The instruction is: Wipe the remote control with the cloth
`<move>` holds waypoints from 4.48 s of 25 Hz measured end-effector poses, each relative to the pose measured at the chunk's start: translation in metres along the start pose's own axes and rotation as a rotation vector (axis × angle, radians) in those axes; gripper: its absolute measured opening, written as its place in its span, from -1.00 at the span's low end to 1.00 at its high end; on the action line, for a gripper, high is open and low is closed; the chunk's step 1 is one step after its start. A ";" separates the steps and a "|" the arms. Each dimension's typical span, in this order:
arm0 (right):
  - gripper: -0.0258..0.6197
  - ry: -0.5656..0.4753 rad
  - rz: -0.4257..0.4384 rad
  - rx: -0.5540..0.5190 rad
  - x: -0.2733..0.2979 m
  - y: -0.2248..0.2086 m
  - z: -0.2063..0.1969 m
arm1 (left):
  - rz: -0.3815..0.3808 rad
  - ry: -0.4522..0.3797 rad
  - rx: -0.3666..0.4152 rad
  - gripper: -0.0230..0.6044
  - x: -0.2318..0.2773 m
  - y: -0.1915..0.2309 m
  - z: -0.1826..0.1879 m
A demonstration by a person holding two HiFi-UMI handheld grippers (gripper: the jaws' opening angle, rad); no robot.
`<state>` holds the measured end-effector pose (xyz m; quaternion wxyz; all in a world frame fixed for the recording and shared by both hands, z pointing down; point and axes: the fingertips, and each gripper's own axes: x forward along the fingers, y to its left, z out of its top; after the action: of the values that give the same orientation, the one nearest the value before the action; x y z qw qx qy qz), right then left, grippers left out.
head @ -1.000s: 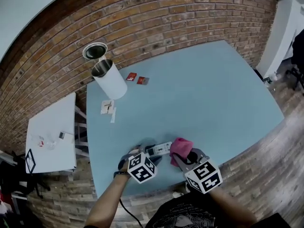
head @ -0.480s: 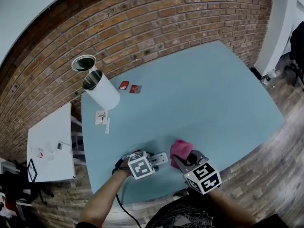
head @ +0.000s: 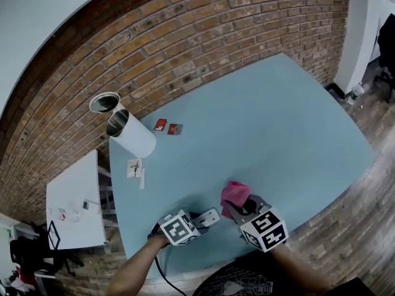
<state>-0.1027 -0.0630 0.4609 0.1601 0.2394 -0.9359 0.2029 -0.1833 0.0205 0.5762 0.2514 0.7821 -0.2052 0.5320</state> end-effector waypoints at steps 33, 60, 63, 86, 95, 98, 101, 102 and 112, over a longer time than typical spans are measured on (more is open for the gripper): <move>-0.72 -0.192 -0.049 -0.519 -0.016 0.012 0.086 | -0.929 -1.106 -0.681 -0.16 -0.134 -0.010 0.144; -0.72 -0.241 0.056 -0.481 -0.021 0.042 0.083 | -0.856 -1.480 -0.957 -0.16 -0.169 0.055 0.151; -0.72 -0.239 0.059 -0.456 -0.024 0.043 0.086 | -0.819 -1.533 -0.998 -0.16 -0.176 0.066 0.150; -0.72 -0.316 0.135 -0.401 -0.034 0.053 0.109 | -0.555 -1.588 -1.045 -0.17 -0.197 0.093 0.161; -0.72 -0.323 0.137 -0.375 -0.036 0.049 0.110 | -0.475 -1.413 -0.950 -0.17 -0.171 0.075 0.164; -0.71 -0.322 0.133 -0.372 -0.036 0.047 0.109 | -0.469 -1.371 -0.928 -0.17 -0.164 0.068 0.165; -0.71 -0.324 0.127 -0.368 -0.037 0.046 0.110 | -0.460 -1.338 -0.912 -0.17 -0.159 0.062 0.166; -0.71 -0.329 0.126 -0.363 -0.038 0.045 0.111 | -0.457 -1.325 -0.904 -0.17 -0.157 0.061 0.166; -0.71 -0.423 0.110 -0.241 -0.050 0.028 0.127 | -0.426 -1.196 -0.778 -0.17 -0.141 0.040 0.166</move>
<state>-0.1011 -0.0793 0.3230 -0.0232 0.2045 -0.9776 0.0435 -0.1358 -0.1050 0.4002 0.4531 0.8156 -0.3245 -0.1556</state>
